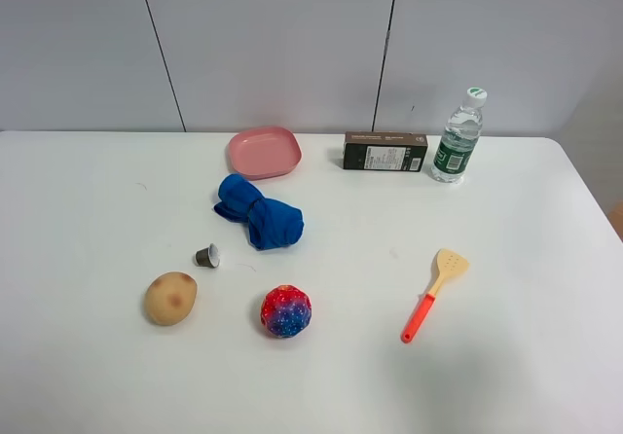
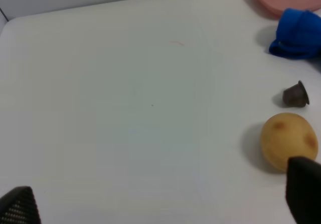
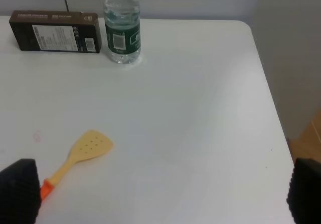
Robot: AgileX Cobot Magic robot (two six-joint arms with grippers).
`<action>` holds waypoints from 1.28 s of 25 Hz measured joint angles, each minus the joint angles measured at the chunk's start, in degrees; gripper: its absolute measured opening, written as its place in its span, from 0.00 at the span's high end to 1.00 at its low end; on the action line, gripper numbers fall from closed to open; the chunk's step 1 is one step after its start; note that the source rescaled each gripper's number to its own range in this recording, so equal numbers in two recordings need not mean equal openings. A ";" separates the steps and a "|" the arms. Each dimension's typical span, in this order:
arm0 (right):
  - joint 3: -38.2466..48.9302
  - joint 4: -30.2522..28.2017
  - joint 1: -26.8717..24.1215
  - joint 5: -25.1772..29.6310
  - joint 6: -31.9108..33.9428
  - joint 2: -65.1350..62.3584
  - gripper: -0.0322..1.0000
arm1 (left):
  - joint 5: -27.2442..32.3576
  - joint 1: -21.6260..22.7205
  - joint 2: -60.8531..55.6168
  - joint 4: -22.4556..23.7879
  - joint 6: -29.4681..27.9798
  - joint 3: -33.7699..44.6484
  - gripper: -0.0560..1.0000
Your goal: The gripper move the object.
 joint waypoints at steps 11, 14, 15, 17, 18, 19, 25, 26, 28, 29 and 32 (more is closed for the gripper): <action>5.21 4.43 0.00 3.15 0.32 -5.25 0.00 | 0.00 0.00 0.00 0.00 0.00 0.00 0.00; 5.21 4.18 0.00 4.67 0.32 -5.25 0.00 | 0.00 0.00 0.00 0.00 0.00 0.00 0.00; 5.21 4.11 0.00 4.68 0.32 -5.25 0.00 | 0.00 0.00 0.00 0.00 0.00 0.00 0.00; 5.44 4.11 0.00 4.41 0.32 -5.25 0.00 | 0.00 0.00 0.00 0.00 0.00 0.00 0.00; 5.90 4.11 0.00 4.02 0.32 -5.25 0.00 | 0.00 0.00 0.00 0.00 0.00 0.00 0.00; 6.24 4.08 0.00 3.78 0.32 -5.25 0.00 | 0.00 0.00 0.00 0.00 0.00 0.00 0.00; 6.50 4.08 0.00 3.20 0.62 -5.25 0.00 | 0.00 0.00 0.00 0.00 0.00 0.00 0.00; 6.51 4.08 0.00 3.20 0.68 -5.25 0.00 | 0.00 0.00 0.00 0.00 0.00 0.00 0.00; 6.51 3.96 0.00 3.20 0.80 -5.25 0.00 | 0.00 0.00 0.00 0.00 0.00 0.00 0.00; 6.51 3.90 0.00 3.20 1.06 -5.25 0.00 | 0.00 0.00 0.00 0.00 0.00 0.00 0.00; 6.51 3.79 0.00 3.20 1.16 -5.25 0.00 | 0.00 0.00 0.00 0.00 0.00 0.00 0.00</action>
